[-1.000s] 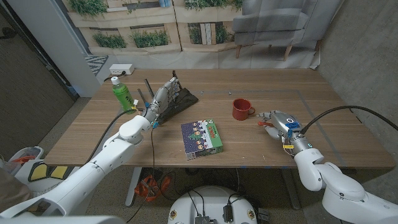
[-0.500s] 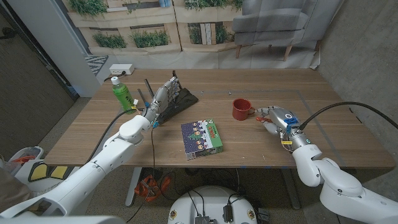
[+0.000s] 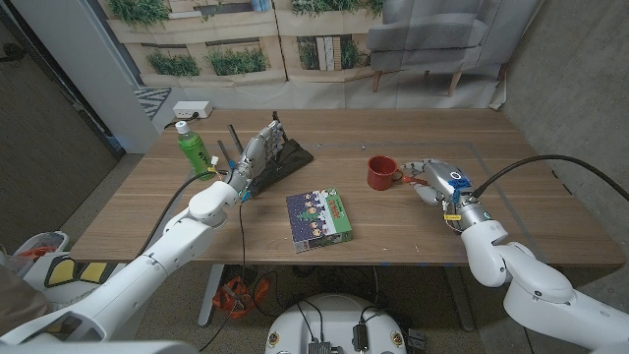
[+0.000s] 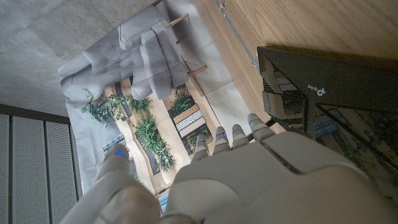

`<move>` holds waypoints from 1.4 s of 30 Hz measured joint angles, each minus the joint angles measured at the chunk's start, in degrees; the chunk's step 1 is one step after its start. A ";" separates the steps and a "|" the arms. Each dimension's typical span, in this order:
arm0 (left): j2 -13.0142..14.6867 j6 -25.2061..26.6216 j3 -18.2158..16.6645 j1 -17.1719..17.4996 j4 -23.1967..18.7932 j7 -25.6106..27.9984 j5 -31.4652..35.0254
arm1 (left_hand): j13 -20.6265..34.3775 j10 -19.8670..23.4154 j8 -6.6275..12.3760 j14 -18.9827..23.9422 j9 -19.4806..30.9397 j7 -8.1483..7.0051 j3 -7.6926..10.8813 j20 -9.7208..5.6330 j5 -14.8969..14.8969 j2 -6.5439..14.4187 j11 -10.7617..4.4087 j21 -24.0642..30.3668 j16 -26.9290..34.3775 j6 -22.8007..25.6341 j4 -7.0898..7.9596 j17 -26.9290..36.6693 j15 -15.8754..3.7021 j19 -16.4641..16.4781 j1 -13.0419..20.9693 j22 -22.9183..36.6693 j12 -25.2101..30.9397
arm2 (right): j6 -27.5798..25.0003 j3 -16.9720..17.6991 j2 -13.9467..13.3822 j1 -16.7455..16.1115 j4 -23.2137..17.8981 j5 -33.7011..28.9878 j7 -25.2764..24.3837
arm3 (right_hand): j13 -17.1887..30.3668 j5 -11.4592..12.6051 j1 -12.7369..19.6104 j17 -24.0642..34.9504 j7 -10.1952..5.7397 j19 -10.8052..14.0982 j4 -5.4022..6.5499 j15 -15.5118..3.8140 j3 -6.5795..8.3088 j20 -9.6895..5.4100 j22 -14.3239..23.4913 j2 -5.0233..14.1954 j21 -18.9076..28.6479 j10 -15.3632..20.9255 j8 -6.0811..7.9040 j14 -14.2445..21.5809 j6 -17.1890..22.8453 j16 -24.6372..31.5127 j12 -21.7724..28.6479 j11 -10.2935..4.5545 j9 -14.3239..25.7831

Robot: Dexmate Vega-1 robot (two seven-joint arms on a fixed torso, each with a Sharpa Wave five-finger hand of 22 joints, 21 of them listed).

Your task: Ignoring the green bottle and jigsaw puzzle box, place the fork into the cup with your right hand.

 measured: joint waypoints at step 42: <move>0.23 -0.87 -0.81 2.82 -1.72 2.58 0.67 | 0.00 0.00 0.00 0.00 0.00 0.00 -0.16 0.00 0.00 0.23 0.00 0.00 0.00 0.00 -0.16 0.00 0.00 0.00 0.23 0.00 0.00 | 9.74 7.59 5.89 -0.98 -1.91 8.02 -1.65 | 0.00 -0.04 0.00 0.53 -0.03 1.34 0.42 -0.02 -0.42 -0.10 0.12 0.00 0.40 -0.01 0.01 1.21 0.03 0.65 0.00 -0.01 -0.01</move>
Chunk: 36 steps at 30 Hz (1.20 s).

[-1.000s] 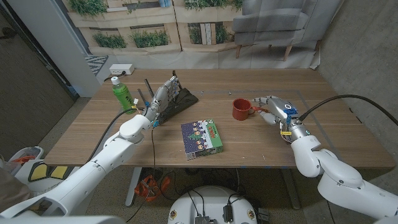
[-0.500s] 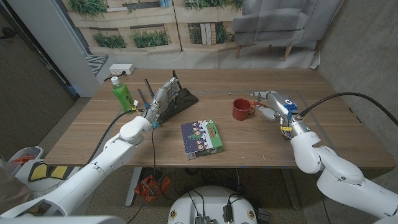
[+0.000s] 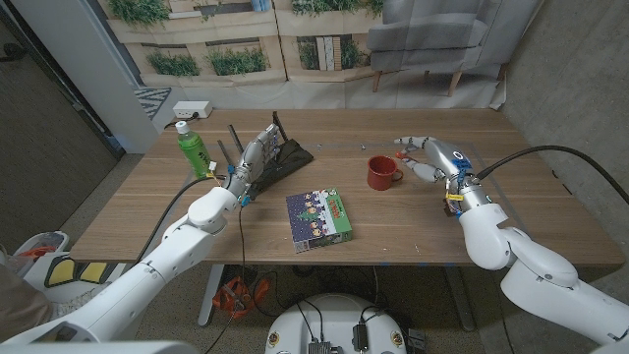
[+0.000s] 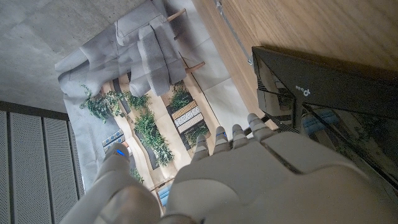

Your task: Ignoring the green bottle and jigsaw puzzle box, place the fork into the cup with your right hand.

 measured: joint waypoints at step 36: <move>1.03 0.08 -0.99 2.50 -2.88 1.62 0.39 | 0.00 0.00 0.00 0.00 0.00 0.00 0.00 0.00 0.00 0.00 0.00 0.00 0.00 0.00 0.00 0.00 0.00 0.00 0.00 0.00 0.00 | 10.53 2.58 4.89 2.75 3.59 8.78 0.73 | 0.00 -0.07 0.53 0.53 0.41 0.19 0.05 0.01 -0.07 0.20 0.15 0.08 0.00 0.00 -0.40 0.41 -0.41 0.00 0.00 0.00 -0.01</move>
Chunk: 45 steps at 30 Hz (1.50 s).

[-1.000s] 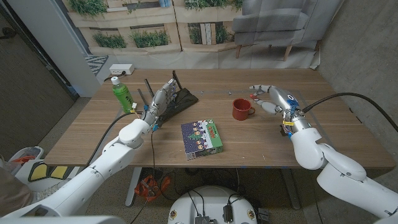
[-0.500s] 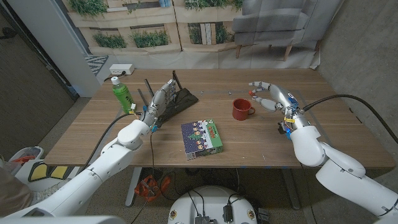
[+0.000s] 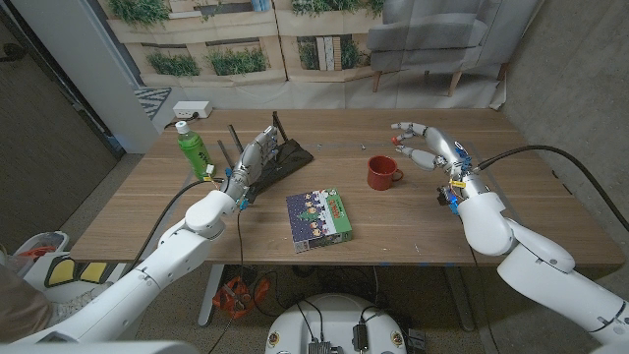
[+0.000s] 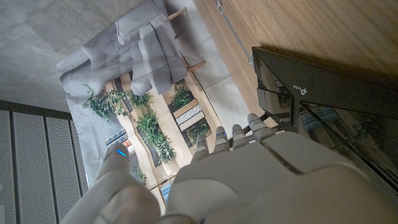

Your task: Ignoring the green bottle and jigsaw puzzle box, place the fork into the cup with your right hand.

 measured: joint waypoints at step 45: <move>0.35 0.67 -0.35 0.49 -1.49 0.52 0.41 | 0.00 0.32 0.00 0.00 0.00 0.00 0.00 -0.32 0.00 0.00 -0.32 0.00 0.00 0.00 0.00 0.00 0.00 -0.32 0.00 0.00 0.00 | 7.31 -7.71 6.50 8.80 7.32 -2.28 -3.11 | 0.00 -0.09 0.01 0.52 0.00 0.00 0.15 0.01 -0.19 0.00 -0.01 0.00 0.00 0.00 0.03 1.03 0.00 0.71 0.00 0.00 0.00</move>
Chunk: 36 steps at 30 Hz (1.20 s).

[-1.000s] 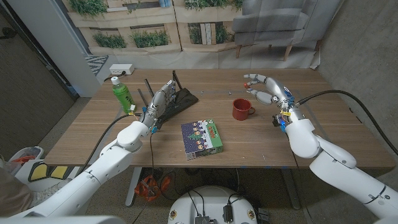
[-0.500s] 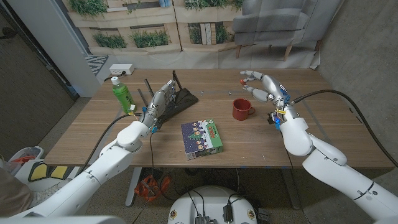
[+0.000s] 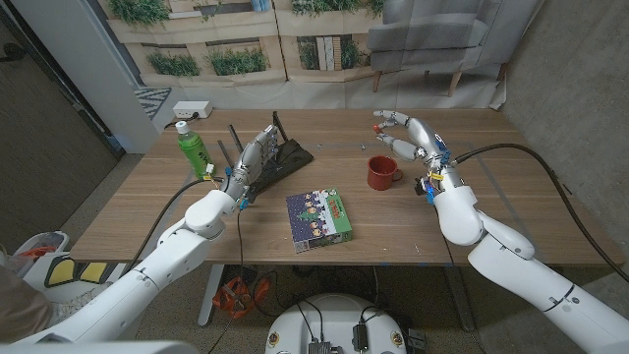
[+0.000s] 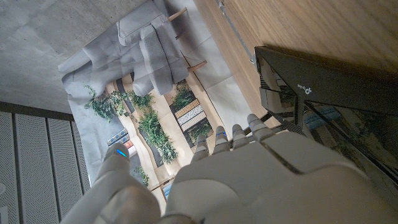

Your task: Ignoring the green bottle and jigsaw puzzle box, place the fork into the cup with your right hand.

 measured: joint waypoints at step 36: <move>0.50 -0.21 -0.76 2.03 -1.16 1.10 -0.39 | 0.00 0.00 0.00 0.00 0.00 0.11 0.00 0.01 0.00 0.15 0.00 0.00 0.00 0.11 0.00 0.00 0.00 0.01 0.15 0.00 0.00 | 2.02 -2.47 2.81 2.07 4.79 5.82 0.63 | 0.00 0.13 0.67 0.26 0.22 0.00 0.14 -0.01 -0.31 0.00 -0.01 0.21 0.00 0.00 0.01 -0.02 0.22 -0.01 0.00 0.00 0.00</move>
